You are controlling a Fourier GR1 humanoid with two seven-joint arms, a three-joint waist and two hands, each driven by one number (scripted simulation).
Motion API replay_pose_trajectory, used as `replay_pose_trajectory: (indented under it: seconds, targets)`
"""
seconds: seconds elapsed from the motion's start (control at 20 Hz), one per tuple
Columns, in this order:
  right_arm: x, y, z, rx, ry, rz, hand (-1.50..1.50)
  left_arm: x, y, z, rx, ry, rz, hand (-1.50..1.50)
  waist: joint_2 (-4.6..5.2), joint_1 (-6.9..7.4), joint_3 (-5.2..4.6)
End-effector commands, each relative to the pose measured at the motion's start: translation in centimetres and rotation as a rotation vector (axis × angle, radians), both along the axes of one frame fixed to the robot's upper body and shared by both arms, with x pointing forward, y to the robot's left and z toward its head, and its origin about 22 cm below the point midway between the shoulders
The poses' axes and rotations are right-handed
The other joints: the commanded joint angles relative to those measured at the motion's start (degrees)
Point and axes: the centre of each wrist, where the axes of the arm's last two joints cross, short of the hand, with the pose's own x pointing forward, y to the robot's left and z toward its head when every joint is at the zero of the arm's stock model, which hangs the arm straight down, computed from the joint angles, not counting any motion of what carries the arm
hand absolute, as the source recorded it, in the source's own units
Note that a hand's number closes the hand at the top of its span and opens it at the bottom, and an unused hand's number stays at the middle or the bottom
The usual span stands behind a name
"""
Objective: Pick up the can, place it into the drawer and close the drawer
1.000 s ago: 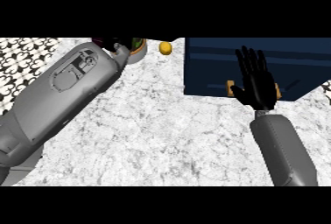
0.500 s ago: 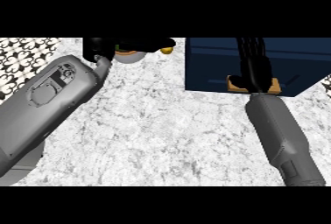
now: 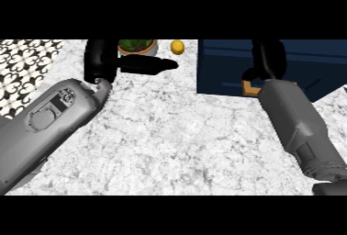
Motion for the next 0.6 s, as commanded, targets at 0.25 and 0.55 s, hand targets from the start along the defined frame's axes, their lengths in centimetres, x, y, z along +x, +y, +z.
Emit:
replay_pose_trajectory:
  seconds: [0.25,0.55]
  targets:
    - [1.8,1.6,3.3,0.051,-0.023,-0.010,-1.50,-1.2,1.3,-1.4,0.015,-0.005,0.002,-1.50,1.01,1.36,0.43]
    - [1.9,2.3,3.4,0.157,-0.049,0.050,-1.50,-1.9,2.9,-2.1,0.024,-0.004,-0.005,-1.50,0.97,1.27,0.50]
